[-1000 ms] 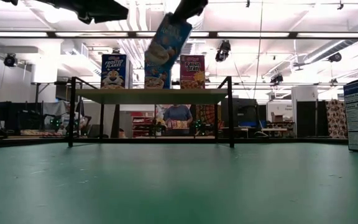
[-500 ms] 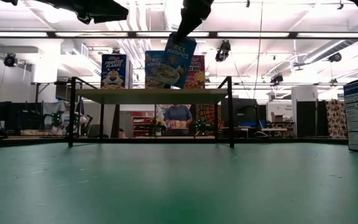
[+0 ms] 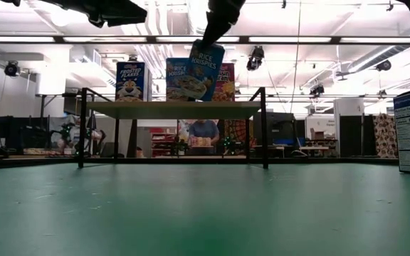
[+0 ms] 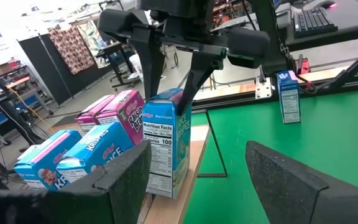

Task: Stack cereal on shelf
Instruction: Put the light blue cereal box on the shelf aligned with the other light blue boxes

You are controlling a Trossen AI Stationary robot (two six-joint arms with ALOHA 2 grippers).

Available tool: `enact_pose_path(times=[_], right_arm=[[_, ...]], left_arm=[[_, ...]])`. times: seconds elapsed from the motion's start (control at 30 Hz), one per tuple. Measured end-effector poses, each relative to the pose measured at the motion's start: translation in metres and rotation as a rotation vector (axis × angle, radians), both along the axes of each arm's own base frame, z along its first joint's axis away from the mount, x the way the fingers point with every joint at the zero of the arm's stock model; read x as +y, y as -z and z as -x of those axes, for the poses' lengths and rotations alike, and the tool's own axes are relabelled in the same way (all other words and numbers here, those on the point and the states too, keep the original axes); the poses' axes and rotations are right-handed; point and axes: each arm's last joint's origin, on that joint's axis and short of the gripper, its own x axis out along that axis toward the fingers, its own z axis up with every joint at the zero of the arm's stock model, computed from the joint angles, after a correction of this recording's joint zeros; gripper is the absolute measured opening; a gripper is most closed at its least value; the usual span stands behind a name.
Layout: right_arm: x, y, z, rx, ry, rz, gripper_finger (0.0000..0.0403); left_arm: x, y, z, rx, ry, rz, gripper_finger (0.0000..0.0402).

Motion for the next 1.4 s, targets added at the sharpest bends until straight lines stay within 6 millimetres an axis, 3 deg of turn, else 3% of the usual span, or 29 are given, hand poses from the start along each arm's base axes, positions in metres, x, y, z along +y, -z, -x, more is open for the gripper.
enact_pose_path(times=[0.37,0.9,1.4], right_arm=[[-0.0006,0.0007,0.0,0.001,0.001,-0.001,0.0164],[-0.0015,0.0007,-0.0033,-0.033,0.006,0.006,0.024],[-0.0023,-0.0046,-0.0006,-0.038,0.019,0.064,0.0244]], left_arm=[[0.0,0.0,0.0,-0.001,0.0,0.0,0.0245],[0.0,0.0,0.0,-0.003,0.0,0.004,0.0245],[0.0,0.0,0.0,-0.002,0.0,0.004,0.0245]])
